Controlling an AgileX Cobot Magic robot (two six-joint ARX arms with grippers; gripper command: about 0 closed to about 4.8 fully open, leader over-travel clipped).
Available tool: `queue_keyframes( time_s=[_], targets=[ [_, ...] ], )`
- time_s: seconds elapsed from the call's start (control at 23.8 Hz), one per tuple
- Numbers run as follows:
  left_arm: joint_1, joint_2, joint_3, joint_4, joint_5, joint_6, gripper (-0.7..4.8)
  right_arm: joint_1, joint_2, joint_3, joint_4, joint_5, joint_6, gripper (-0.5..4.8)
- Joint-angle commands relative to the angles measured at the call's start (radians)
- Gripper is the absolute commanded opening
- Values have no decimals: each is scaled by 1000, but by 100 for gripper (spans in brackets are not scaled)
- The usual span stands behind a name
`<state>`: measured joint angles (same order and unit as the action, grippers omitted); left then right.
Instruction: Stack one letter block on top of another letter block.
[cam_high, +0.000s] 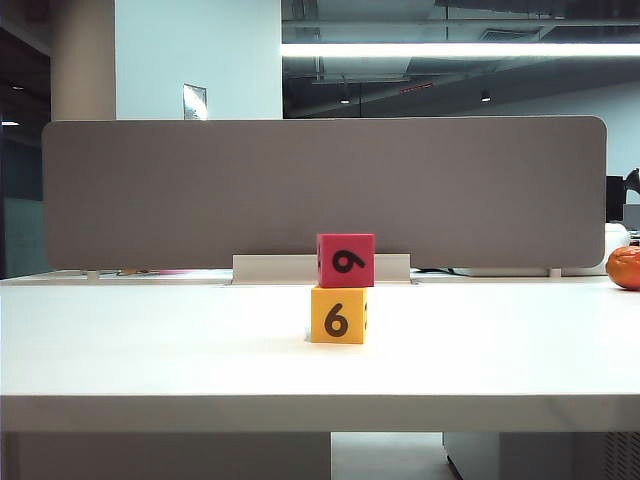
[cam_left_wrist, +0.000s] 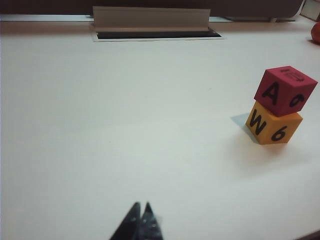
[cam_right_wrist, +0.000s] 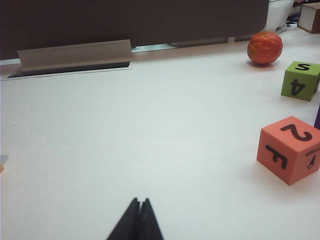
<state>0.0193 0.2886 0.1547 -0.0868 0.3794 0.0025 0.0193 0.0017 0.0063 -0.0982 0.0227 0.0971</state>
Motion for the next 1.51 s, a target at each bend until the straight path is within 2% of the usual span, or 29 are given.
queue_keyframes(
  time_s=[0.04,0.5,0.55,0.63,0.88,0.93,1.05,1.51],
  targets=[
    [0,0,6,13,2,-3,-6,0,-2,-6,12,1,0,-1],
    [0,-23,6,5,0,-1,-6,0,-2,-6,12,1,0,-1],
    [0,-43,5,6,-10,36,-6,0,-2,-6,12,1,0,-1],
    [1,-83,3,6,-47,65,-6,0,-2,-6,12,1,0,-1],
    [1,-192,-28,22,-201,64,-6,0,-2,-6,12,1,0,-1],
    [1,-198,-35,21,-233,55,-6,0,-2,-6,12,1,0,-1],
    [1,-219,-82,23,-386,-61,-6,0,-2,-6,12,1,0,-1],
    [1,-285,-147,79,-404,-66,-6,0,-2,-6,12,1,0,-1]
  ],
)
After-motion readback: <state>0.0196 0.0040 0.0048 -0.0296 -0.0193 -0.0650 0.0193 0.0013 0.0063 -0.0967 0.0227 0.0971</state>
